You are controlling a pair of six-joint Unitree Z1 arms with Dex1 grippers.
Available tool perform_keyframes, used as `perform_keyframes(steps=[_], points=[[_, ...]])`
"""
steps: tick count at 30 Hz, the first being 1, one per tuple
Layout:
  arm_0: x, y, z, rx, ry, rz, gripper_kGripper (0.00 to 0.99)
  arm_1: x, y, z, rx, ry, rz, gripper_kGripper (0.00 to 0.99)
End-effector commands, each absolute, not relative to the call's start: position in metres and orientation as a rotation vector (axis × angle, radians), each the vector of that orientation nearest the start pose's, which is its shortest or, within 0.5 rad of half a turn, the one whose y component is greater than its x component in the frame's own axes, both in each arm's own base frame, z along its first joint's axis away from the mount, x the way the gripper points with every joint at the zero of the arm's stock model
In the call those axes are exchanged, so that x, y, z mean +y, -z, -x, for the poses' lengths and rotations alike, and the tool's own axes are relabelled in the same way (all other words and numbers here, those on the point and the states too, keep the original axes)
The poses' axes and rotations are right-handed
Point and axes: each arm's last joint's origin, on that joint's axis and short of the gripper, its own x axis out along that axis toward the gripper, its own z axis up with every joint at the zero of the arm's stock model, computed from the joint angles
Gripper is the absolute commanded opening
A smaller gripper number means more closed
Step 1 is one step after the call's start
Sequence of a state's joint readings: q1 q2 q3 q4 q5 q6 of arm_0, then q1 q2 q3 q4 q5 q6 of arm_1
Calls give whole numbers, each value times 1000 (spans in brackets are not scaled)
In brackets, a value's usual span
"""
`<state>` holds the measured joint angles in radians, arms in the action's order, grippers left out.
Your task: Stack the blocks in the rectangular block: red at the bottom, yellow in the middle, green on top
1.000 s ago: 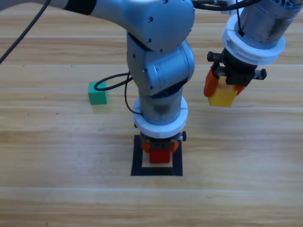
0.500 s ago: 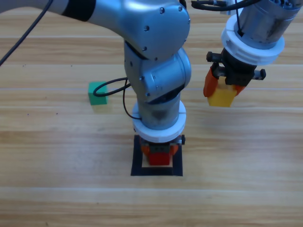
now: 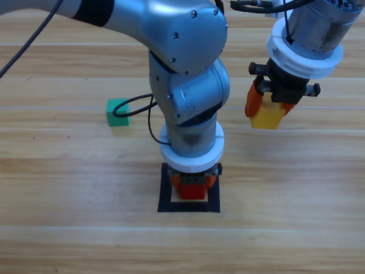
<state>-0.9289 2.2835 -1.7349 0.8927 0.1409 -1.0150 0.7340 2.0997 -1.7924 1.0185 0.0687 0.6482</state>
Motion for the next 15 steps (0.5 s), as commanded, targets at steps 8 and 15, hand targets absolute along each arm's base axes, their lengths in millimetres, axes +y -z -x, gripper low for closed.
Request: perform_keyframes(steps=[8,15], points=[[-351,-187,-281,1373,-106,118,652,288,-243,-334,1497,-173,-66,0],[-350,-253,-267,1265,3,201,914,287,-247,-335,1478,-168,-56,0]])
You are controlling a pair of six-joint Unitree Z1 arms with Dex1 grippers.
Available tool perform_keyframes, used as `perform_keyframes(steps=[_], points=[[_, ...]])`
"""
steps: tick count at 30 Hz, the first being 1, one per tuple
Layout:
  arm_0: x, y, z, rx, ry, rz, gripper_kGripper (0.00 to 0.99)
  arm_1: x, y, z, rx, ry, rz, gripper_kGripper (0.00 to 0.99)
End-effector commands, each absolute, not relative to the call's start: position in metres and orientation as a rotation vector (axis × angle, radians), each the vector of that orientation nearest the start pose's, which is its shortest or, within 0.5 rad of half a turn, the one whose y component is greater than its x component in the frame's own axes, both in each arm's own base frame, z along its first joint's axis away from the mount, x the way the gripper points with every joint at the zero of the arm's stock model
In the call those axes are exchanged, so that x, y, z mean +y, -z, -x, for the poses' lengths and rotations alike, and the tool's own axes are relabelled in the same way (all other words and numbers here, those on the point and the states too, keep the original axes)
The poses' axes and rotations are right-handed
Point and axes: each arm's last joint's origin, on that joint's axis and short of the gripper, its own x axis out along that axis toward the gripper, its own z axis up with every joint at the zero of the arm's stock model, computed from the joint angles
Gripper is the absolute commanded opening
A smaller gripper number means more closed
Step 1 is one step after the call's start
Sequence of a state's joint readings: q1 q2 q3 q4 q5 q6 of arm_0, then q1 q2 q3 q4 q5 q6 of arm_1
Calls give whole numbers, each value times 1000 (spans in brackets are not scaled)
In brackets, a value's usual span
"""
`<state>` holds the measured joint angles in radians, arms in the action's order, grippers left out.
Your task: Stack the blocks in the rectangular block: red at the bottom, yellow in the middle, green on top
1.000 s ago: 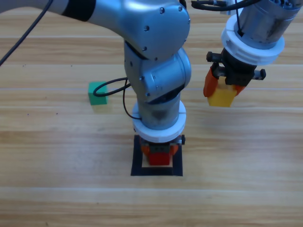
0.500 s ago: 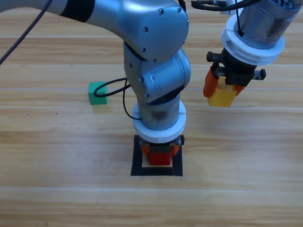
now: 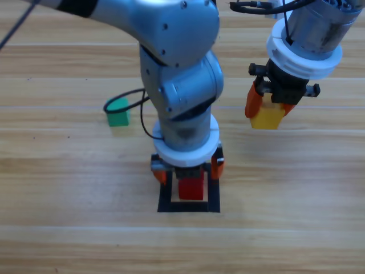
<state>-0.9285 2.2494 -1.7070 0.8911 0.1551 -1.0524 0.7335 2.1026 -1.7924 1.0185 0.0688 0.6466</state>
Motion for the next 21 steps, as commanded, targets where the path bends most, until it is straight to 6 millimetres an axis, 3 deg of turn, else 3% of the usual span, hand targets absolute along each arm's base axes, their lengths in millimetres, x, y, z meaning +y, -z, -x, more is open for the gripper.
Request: perform_keyframes(steps=[1,4,6,9,12,16,21], points=[[-348,-265,-263,1246,22,212,916,287,-248,-335,1470,-162,-54,0],[-329,-310,-247,1167,70,262,922,283,-256,-333,1447,-150,-50,0],[-303,-346,-230,1105,99,309,923,282,-261,-330,1440,-135,-46,0],[-248,-400,-194,980,157,367,923,287,-262,-323,1455,-125,-45,0],[-192,-442,-157,839,238,392,920,299,-255,-312,1484,-117,-35,0],[-130,-476,-117,670,322,359,920,323,-247,-296,1506,-115,-27,0],[-86,-487,-85,576,387,324,919,367,-233,-282,1540,-93,1,0]])
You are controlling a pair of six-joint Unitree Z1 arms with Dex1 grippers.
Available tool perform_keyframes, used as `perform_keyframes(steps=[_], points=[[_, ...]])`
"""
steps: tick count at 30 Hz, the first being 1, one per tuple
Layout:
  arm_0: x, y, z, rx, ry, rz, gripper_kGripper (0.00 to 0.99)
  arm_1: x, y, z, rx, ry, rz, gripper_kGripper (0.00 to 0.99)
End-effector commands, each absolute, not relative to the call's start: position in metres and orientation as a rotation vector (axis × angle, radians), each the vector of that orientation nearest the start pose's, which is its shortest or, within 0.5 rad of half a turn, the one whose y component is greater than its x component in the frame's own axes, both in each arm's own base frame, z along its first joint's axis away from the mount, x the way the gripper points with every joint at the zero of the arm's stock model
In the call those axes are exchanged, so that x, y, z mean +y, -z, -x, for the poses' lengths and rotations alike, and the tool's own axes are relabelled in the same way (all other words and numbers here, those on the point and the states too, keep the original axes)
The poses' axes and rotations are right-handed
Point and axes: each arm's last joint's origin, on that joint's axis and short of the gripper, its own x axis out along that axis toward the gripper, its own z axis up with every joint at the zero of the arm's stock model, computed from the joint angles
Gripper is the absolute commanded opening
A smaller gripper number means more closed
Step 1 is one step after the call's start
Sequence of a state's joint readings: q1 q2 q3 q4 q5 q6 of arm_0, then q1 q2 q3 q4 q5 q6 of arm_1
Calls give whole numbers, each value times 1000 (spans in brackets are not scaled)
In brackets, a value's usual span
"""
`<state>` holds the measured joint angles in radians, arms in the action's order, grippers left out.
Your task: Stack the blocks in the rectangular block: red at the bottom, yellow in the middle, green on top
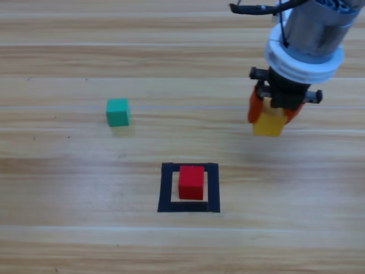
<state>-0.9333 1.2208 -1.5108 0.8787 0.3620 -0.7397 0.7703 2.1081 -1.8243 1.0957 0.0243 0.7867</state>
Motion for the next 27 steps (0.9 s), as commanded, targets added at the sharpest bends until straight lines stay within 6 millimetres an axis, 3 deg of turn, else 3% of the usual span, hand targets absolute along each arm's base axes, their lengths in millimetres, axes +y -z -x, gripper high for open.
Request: perform_keyframes(steps=[1,5,11,27], points=[[-80,-486,-81,568,396,319,919,375,-230,-280,1544,-86,8,0],[-71,-486,-74,552,407,320,919,409,-209,-277,1548,-50,34,0],[-64,-486,-69,539,410,334,919,433,-192,-282,1551,-7,44,0],[-63,-476,-67,564,408,348,919,438,-193,-277,1530,38,19,0]])
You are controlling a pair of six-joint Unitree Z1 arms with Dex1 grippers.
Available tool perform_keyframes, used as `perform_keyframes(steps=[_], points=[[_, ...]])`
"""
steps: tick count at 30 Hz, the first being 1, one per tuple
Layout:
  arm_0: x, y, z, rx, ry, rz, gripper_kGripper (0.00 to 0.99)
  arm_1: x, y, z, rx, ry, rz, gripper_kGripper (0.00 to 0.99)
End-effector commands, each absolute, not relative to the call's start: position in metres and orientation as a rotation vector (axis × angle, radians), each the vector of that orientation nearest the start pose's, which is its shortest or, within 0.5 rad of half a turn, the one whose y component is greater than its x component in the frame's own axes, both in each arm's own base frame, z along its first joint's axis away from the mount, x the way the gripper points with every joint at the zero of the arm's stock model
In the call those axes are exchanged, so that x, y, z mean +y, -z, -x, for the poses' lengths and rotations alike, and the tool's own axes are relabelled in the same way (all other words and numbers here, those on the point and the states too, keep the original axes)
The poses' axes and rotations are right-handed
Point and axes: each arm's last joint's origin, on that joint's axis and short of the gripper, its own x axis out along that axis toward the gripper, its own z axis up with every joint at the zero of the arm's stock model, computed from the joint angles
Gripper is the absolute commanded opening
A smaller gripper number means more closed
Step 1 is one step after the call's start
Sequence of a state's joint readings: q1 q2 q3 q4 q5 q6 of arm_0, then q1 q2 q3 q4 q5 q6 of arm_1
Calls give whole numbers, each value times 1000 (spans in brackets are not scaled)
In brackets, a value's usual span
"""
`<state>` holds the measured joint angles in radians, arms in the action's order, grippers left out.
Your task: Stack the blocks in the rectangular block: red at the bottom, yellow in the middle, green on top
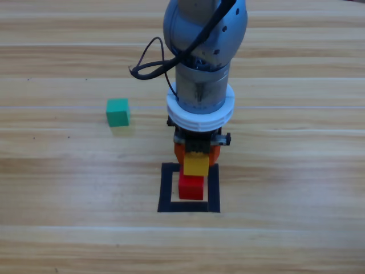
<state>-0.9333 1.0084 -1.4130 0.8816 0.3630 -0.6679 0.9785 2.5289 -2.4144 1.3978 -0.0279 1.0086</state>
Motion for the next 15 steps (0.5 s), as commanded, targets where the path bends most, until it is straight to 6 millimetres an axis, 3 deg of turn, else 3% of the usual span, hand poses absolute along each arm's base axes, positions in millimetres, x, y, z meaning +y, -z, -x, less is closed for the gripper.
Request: perform_keyframes(steps=[1,15], points=[[-63,-476,-67,565,407,350,919,440,-195,-274,1526,35,21,0],[-64,-470,-68,569,406,350,919,442,-196,-265,1531,52,34,0]])
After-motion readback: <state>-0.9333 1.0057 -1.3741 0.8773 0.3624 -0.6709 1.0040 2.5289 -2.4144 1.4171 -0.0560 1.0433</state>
